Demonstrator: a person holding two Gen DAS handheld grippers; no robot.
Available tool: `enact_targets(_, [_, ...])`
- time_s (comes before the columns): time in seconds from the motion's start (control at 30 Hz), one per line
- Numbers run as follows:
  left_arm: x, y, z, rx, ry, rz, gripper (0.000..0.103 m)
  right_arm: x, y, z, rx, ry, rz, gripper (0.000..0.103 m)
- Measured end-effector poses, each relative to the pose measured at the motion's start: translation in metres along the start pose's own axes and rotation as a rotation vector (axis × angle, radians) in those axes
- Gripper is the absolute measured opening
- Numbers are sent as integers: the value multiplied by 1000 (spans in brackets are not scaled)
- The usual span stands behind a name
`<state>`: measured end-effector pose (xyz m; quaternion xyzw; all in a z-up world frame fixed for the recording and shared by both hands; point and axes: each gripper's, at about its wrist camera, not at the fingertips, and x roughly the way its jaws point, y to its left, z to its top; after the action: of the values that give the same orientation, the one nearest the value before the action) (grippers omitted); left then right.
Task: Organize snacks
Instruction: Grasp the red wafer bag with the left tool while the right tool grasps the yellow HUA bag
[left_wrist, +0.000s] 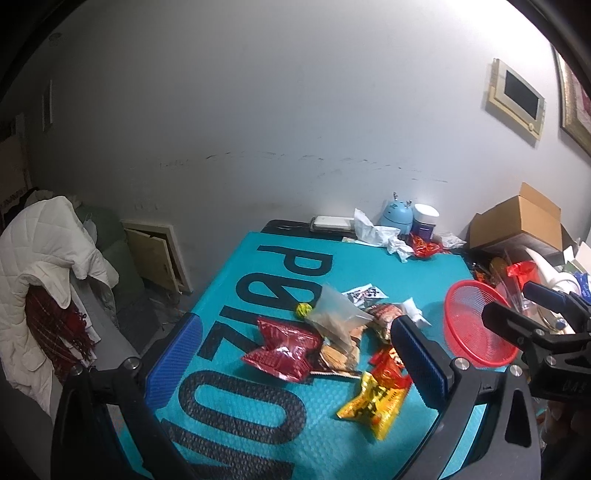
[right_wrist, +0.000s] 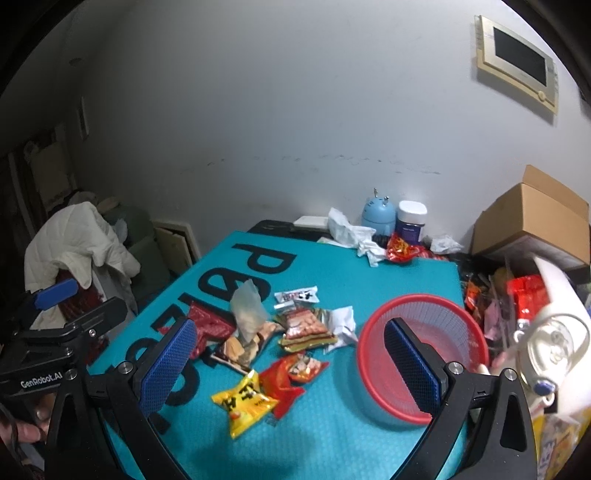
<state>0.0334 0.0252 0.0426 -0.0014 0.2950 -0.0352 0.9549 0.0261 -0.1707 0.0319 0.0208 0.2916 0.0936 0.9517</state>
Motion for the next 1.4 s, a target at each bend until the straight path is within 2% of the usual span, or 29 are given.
enact_targets(0.23, [34,13,2,-15,54,-2,103,34,6,5,-21,44,16,103])
enact_targets(0.5, [71,24,-5,-14,121,-6,103,75,10,-5,-11,113,40,103])
enact_targets(0.77, [108,28,-19,5,202,-65,103,103,10,-20,2,176,56,100])
enact_targets(1.13, [160,30,-35,23,319,-136,102,121,17,-34,-20,206,94,97])
enact_targets(1.33, [181,27,-47,50,387,-156,94,128,16,-42,-2,242,106,94])
enact_targets(1.37, [183,26,-49,53,393,-160,87,128,16,-43,-2,245,109,94])
enact_targets(1.4, [185,26,-51,56,397,-167,73,128,16,-44,-2,247,110,94])
